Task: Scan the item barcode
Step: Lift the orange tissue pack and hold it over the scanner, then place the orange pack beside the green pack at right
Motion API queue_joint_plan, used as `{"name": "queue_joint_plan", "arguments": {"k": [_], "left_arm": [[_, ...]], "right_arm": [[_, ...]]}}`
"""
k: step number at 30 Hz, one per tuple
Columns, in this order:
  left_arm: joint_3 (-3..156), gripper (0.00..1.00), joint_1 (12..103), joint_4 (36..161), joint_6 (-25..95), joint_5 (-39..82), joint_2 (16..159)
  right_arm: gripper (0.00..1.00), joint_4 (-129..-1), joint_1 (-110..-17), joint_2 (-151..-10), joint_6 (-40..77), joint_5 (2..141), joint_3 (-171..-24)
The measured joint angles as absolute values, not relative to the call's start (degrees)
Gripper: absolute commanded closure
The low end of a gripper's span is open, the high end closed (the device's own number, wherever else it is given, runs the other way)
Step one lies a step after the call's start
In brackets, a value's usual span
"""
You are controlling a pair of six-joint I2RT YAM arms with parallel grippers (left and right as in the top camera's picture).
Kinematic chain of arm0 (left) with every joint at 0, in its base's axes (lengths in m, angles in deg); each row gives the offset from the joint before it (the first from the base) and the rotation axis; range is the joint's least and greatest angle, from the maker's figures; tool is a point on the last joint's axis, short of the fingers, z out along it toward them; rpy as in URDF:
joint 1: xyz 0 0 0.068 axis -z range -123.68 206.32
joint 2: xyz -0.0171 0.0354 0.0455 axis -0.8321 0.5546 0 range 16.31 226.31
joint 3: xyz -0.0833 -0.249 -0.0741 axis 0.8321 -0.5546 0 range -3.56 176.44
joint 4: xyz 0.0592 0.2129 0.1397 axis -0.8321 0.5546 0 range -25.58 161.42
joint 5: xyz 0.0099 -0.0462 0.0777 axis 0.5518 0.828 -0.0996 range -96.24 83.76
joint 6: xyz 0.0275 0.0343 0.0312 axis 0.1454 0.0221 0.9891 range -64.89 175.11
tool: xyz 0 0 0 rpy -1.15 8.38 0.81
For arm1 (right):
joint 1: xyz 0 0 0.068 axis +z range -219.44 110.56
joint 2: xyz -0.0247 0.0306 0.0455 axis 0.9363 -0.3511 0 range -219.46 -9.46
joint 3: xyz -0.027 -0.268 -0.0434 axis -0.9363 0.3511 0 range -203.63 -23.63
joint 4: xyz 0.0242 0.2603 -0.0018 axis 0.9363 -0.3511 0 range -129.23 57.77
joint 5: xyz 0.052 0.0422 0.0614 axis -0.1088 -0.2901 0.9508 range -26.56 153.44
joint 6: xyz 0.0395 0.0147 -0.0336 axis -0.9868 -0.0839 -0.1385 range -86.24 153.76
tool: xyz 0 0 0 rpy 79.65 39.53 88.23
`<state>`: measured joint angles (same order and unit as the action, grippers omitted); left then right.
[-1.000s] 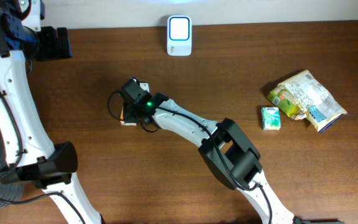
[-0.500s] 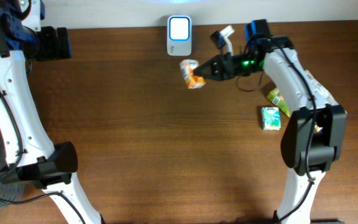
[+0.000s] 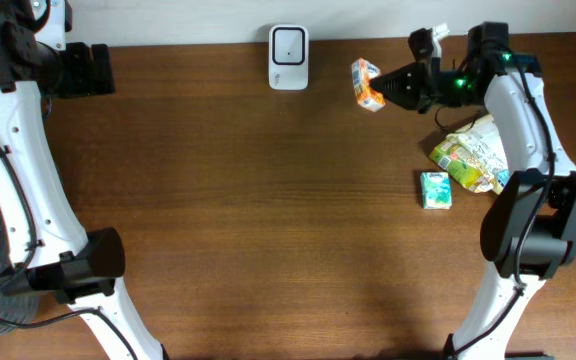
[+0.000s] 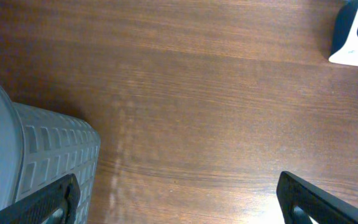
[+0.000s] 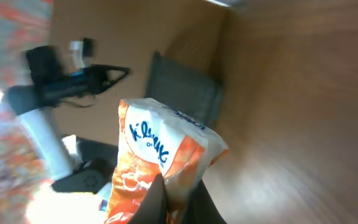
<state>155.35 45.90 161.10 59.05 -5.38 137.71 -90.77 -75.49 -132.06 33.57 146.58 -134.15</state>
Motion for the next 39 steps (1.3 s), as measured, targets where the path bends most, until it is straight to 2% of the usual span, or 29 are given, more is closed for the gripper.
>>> {"name": "queue_joint_plan", "arguments": {"k": [3, 5, 6, 8, 10, 13, 16, 19, 29, 32, 34, 39], "left_arm": [[155.35, 0.01, 45.90, 161.10, 59.05, -5.38, 137.71], [155.35, 0.01, 45.90, 161.15, 59.05, -5.38, 137.71], [155.33, 0.01, 45.90, 161.10, 59.05, -5.38, 137.71], [155.35, 0.01, 45.90, 161.10, 59.05, -5.40, 137.71], [155.35, 0.01, 45.90, 161.24, 59.05, -5.40, 137.71], [155.35, 0.01, 45.90, 161.06, 59.05, -5.38, 137.71], [155.35, 0.01, 45.90, 161.13, 59.05, -5.38, 137.71], [155.35, 0.01, 45.90, 161.10, 59.05, -5.38, 137.71], [155.35, 0.01, 45.90, 161.10, 59.05, -5.38, 137.71], [155.33, 0.01, 45.90, 161.06, 59.05, -5.38, 137.71], [155.35, 0.01, 45.90, 161.10, 59.05, -5.38, 137.71], [155.35, 0.01, 45.90, 161.19, 59.03, -5.38, 137.71]], "right_arm": [[0.96, -94.84, -69.89, -132.19, 29.18, 128.59, -148.73], [0.96, -97.09, -63.66, -132.17, 27.36, 111.80, -158.98], [0.96, -96.80, -58.94, -132.02, 26.86, 98.65, -163.53], [0.96, -91.03, -49.98, -131.95, 29.24, 71.19, -165.02], [0.96, -79.67, -41.87, -135.17, 38.79, 45.84, -164.97], [0.96, -65.70, -39.66, -142.62, 51.89, 33.14, -164.91], [0.96, -61.74, -39.99, -153.22, 65.44, 28.86, -164.73], [0.96, -61.04, -40.21, -158.36, 71.80, 28.59, -164.38], [0.96, -59.49, -40.32, -159.80, 74.27, 29.01, -164.21], [0.96, -61.50, -40.32, -158.33, 71.27, 29.58, -164.08], [0.96, -68.24, -40.32, -153.81, 65.09, 32.86, -163.97], [0.96, -103.91, -41.35, -129.31, 42.16, 44.53, -164.95]]}}
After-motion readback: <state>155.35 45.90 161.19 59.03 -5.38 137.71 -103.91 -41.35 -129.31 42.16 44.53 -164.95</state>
